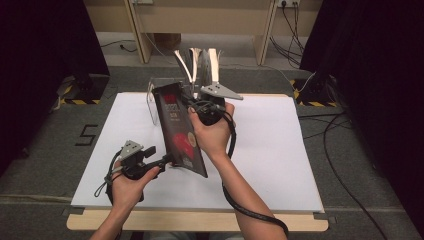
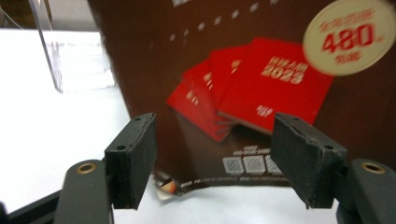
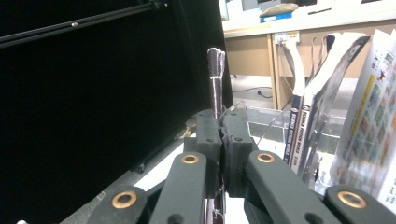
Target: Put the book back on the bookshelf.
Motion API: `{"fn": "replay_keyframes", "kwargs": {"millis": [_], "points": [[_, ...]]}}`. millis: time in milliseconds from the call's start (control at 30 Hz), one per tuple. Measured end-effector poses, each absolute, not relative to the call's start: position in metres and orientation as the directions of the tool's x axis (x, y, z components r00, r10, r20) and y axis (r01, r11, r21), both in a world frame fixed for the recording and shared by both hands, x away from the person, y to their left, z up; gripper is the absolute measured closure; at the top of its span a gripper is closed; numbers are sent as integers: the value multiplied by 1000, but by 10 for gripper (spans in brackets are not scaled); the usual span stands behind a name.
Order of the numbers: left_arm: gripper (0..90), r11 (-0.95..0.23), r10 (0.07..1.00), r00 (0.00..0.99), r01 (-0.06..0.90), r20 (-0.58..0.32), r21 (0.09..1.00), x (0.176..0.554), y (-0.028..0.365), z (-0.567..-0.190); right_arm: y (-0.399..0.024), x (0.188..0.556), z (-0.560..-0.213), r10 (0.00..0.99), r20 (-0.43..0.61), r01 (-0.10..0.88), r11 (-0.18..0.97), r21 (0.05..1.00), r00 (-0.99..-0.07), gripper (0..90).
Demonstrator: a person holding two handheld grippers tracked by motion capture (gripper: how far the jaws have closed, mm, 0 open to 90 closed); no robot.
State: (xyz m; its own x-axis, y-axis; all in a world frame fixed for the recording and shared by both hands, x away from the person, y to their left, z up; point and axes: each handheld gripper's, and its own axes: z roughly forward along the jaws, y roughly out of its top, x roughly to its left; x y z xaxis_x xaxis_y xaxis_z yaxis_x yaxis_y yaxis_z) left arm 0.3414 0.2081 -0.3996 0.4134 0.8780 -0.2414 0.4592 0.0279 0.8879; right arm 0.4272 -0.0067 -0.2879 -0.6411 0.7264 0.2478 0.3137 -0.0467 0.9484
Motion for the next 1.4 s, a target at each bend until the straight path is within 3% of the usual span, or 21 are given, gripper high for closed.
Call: {"fn": "replay_keyframes", "kwargs": {"millis": [500, 1400], "points": [[253, -3, 846, 491, 393, -207, 920, 359, 158, -343, 0, 430, -285, 728, 244, 310, -44, 950, -641, 882], [197, -58, 894, 427, 419, -140, 906, 387, 134, -344, 4, 434, -293, 754, 226, 311, -30, 950, -617, 881]]}}
